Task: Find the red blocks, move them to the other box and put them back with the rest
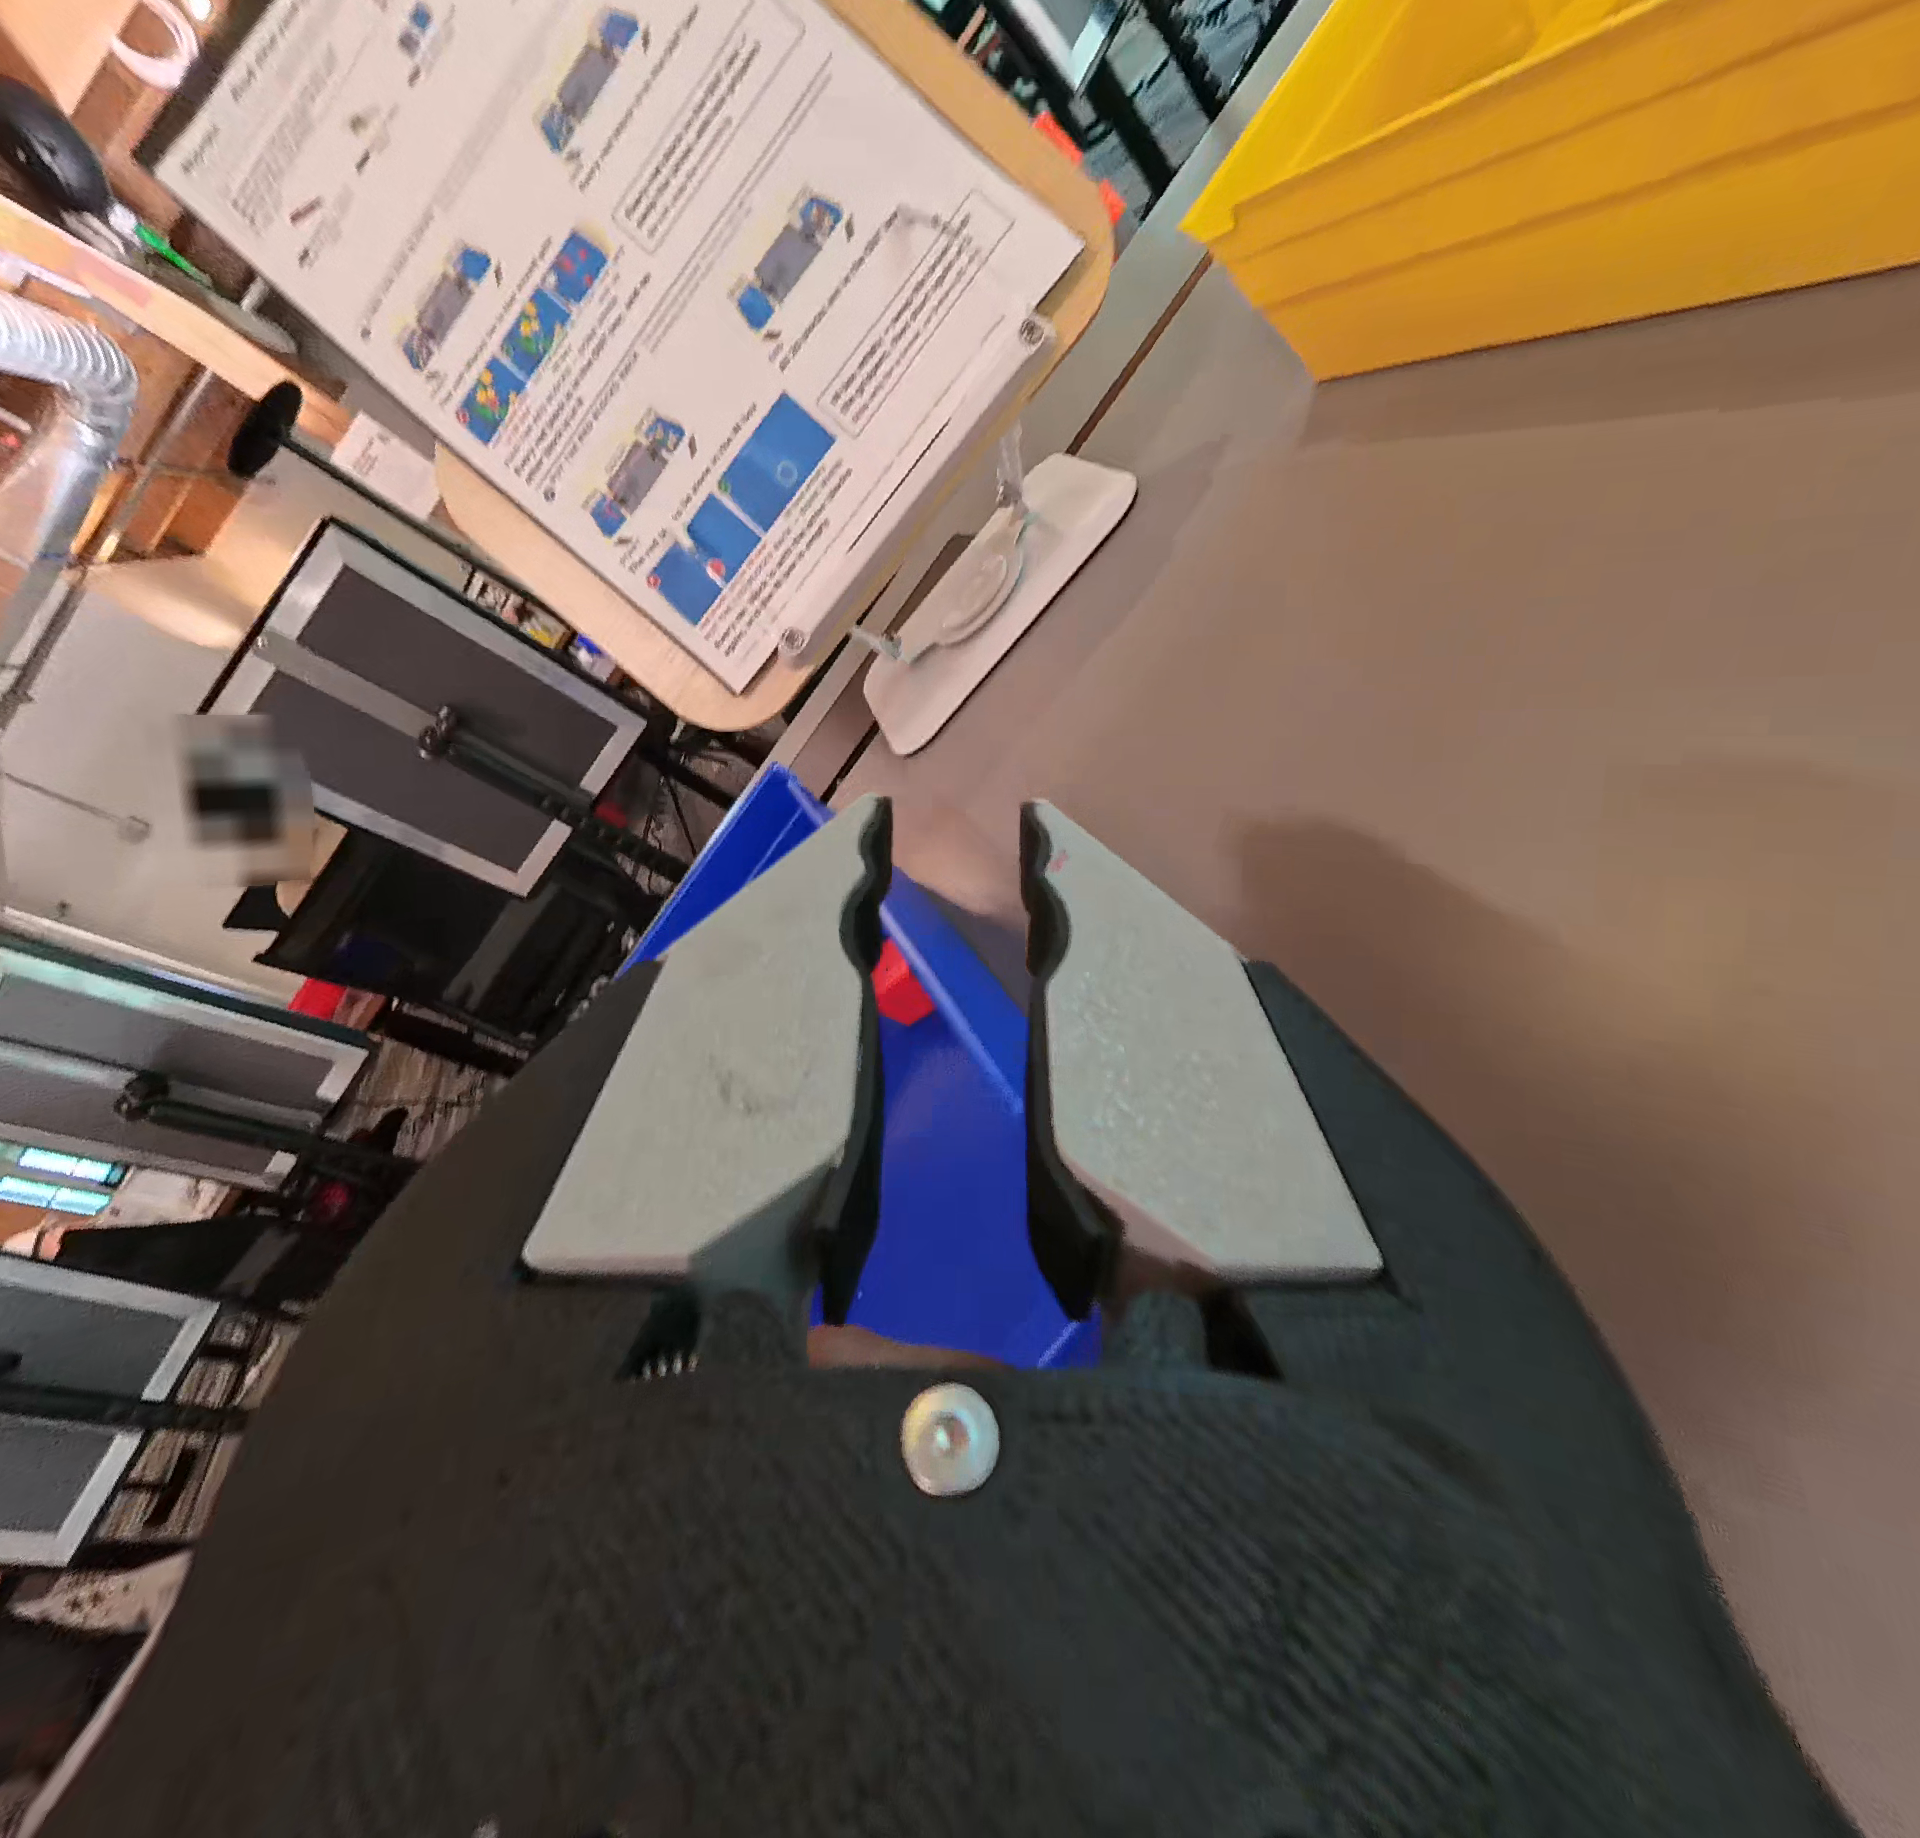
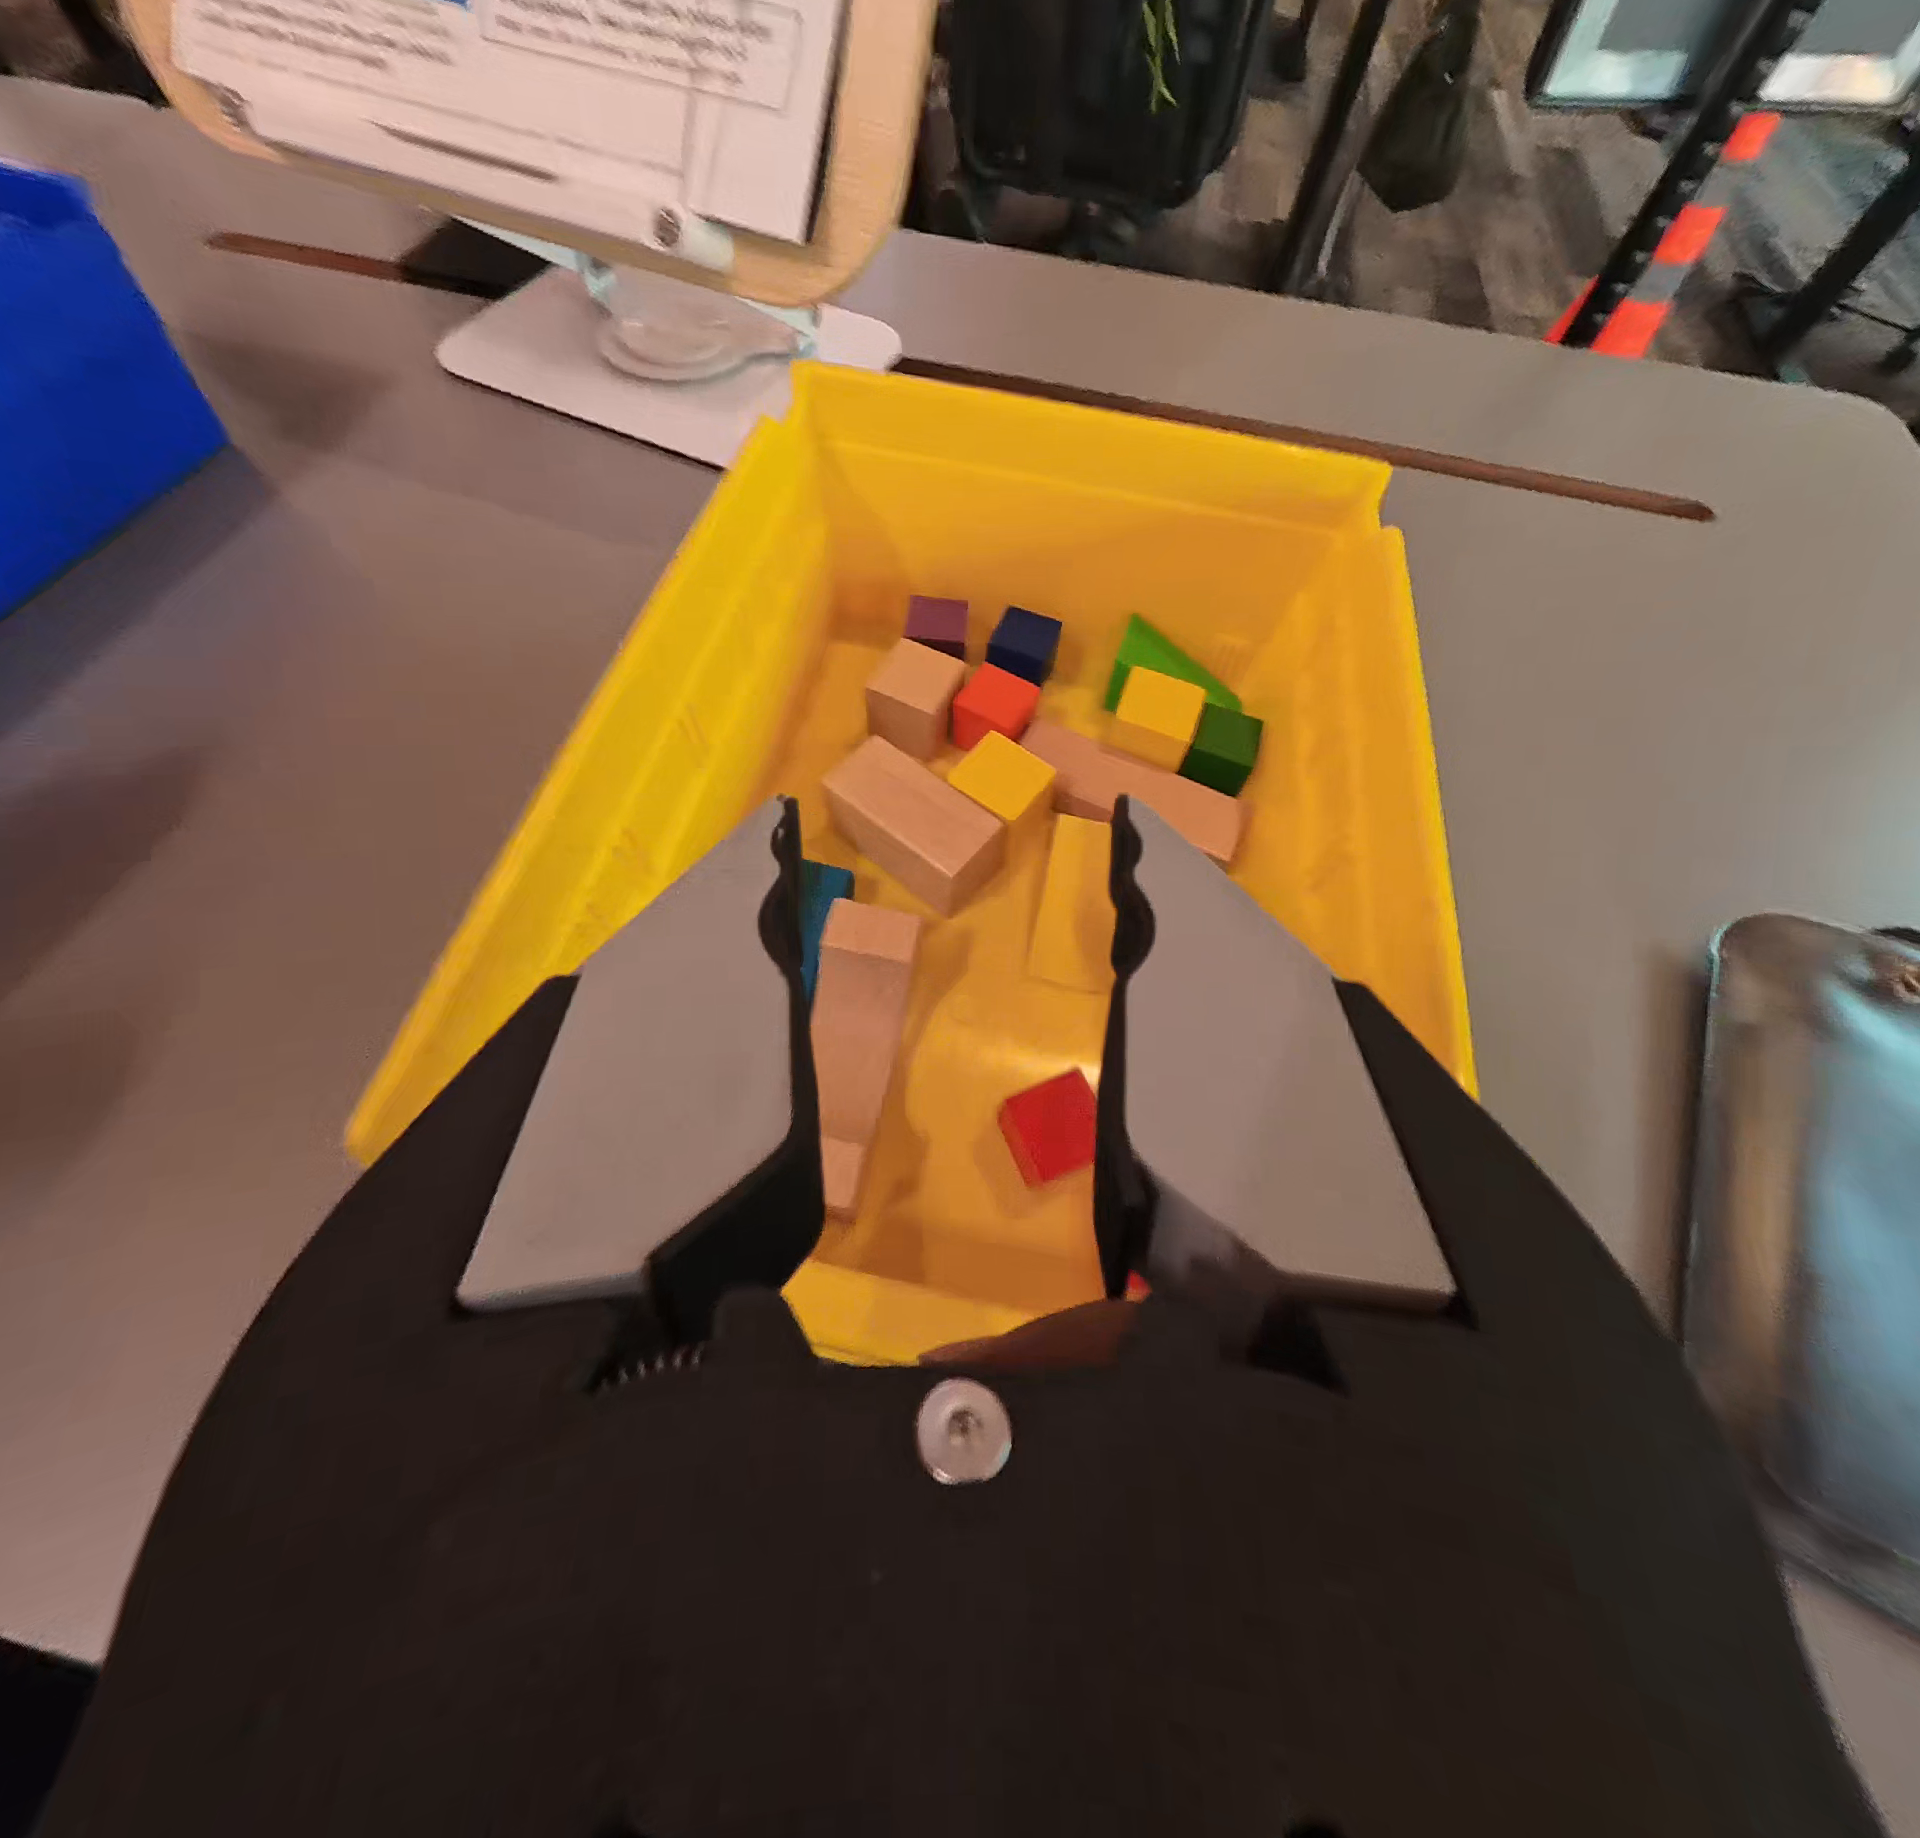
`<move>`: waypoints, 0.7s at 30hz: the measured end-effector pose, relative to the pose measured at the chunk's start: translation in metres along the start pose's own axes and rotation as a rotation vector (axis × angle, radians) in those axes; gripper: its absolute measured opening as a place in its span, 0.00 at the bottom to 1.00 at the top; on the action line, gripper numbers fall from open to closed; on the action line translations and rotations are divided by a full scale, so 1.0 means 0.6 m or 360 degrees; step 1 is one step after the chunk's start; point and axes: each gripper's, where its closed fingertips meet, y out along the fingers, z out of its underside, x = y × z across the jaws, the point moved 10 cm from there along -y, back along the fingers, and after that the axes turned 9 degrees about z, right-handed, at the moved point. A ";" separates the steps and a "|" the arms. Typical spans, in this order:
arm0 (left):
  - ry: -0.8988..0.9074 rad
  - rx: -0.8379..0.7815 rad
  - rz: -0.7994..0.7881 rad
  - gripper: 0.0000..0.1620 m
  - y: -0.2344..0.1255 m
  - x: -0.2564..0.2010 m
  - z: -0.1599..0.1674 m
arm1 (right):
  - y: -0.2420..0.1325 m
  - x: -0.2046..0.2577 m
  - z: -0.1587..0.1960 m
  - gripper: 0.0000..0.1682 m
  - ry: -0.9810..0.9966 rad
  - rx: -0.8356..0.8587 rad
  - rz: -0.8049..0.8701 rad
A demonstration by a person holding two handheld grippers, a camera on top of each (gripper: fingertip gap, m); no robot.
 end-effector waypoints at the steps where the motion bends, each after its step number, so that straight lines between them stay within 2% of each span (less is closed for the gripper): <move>1: -0.0025 0.0024 -0.0005 0.14 0.000 0.007 0.007 | -0.006 0.005 -0.005 0.33 0.0013 -0.0039 -0.0053; 6: -0.0241 0.0130 -0.0008 0.16 -0.009 0.049 0.048 | -0.024 0.022 -0.015 0.32 -0.0021 -0.0104 -0.0129; 11: -0.0471 0.0227 -0.0053 0.16 -0.009 0.114 0.119 | -0.027 0.035 -0.018 0.32 -0.0016 -0.0119 -0.0207; 15: -0.0543 0.0446 0.0036 0.18 0.042 0.167 0.175 | -0.019 0.048 -0.017 0.32 -0.0039 -0.0094 -0.0238; 21: -0.0582 0.0786 0.0257 0.23 0.141 0.225 0.231 | -0.011 0.063 -0.015 0.32 -0.0098 -0.0059 -0.0241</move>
